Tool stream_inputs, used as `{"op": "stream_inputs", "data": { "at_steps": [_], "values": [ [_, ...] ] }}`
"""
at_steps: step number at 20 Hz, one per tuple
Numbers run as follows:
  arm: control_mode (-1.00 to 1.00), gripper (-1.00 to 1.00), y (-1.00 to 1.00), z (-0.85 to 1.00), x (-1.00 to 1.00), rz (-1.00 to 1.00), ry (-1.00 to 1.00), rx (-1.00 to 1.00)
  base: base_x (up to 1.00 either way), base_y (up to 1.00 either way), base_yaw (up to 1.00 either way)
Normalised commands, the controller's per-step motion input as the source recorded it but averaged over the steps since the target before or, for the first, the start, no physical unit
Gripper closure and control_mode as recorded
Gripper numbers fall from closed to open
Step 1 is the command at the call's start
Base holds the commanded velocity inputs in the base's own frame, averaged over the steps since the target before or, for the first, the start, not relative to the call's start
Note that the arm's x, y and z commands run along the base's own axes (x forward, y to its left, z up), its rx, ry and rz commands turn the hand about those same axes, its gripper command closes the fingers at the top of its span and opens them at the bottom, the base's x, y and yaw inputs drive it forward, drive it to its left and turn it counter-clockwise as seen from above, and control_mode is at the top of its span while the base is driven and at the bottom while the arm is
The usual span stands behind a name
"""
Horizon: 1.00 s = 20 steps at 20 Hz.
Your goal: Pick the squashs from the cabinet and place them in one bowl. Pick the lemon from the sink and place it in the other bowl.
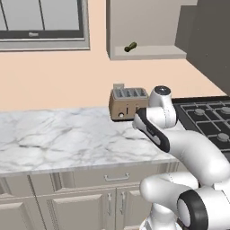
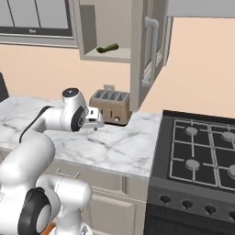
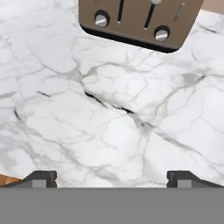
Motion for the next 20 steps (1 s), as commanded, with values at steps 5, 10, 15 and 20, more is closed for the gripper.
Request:
{"op": "stream_inputs", "data": {
  "at_steps": [5,10,15,20],
  "values": [
    [1.00,-1.00,0.00,0.00,0.00,0.00,0.00,0.00,0.49,0.03,-0.08],
    [1.00,-1.00,0.00,0.00,0.00,0.00,0.00,0.00,0.34,0.17,-0.06],
    [1.00,-1.00,0.00,0.00,0.00,0.00,0.00,0.00,0.05,0.06,-0.02],
    [1.00,-1.00,0.00,0.00,0.00,0.00,0.00,0.00,0.00,0.00,0.00]
  ]
}}
